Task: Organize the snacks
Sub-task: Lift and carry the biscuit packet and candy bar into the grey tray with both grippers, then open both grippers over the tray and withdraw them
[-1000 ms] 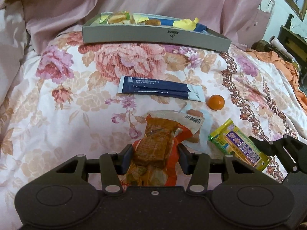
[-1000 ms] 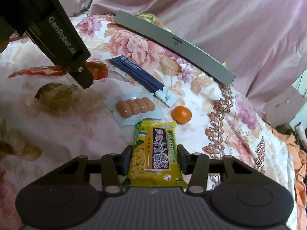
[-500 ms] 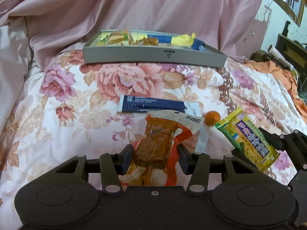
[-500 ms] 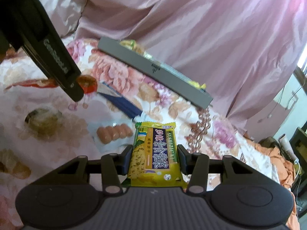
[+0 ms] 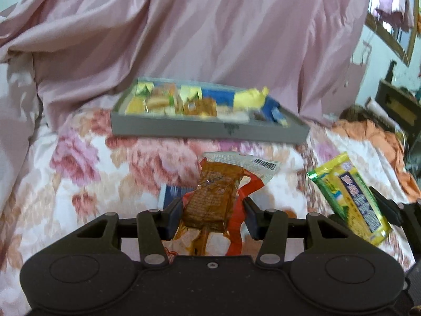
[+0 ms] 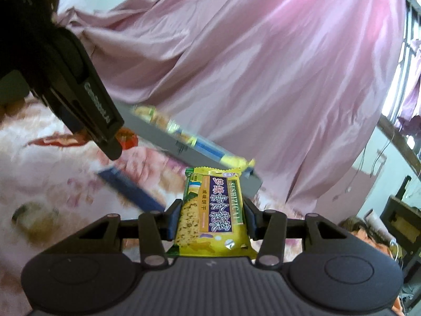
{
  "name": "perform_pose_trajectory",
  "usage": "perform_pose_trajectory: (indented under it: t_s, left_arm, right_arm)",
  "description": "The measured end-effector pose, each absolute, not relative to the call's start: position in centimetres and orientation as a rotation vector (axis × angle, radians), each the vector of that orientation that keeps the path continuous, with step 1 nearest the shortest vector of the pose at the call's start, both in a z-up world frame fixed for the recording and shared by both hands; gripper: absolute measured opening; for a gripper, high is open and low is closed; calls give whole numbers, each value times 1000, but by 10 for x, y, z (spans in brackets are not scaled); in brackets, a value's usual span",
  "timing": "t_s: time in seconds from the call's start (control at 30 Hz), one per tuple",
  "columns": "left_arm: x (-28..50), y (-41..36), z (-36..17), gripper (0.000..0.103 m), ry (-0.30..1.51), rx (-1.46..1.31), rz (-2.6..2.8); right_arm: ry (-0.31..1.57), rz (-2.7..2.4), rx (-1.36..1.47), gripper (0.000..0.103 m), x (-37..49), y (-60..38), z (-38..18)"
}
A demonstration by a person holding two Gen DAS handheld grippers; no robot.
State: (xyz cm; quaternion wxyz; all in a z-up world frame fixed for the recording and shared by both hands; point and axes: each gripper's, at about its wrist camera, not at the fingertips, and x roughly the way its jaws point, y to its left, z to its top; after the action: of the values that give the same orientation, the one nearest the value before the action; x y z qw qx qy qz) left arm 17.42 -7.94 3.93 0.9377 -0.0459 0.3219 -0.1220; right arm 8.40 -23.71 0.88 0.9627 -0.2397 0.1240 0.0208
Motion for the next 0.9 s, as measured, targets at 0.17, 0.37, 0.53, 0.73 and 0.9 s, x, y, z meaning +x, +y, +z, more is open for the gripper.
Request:
perform_pose_trajectory:
  t_s: [0.17,0.37,0.53,0.73,0.9]
  left_arm:
    - [210,-73,63,51,617,-140,-217]
    - [259,-74,88,51,552,-144,-187]
    - [308,-81,93,51,522,-164,-176]
    - [355,-92,81,51,532,-183,-175]
    - [380,-107,66,51,539,-152,-187]
  right_arm:
    - [196,40,-441,52,114,-242,31]
    - [160,67,-437,52,175,-237,51]
    - [160,94,-438,52,230,-231,58]
    - [197,102,-423,52,285,-232,53]
    - [262,97,-360,52,314,-242,39]
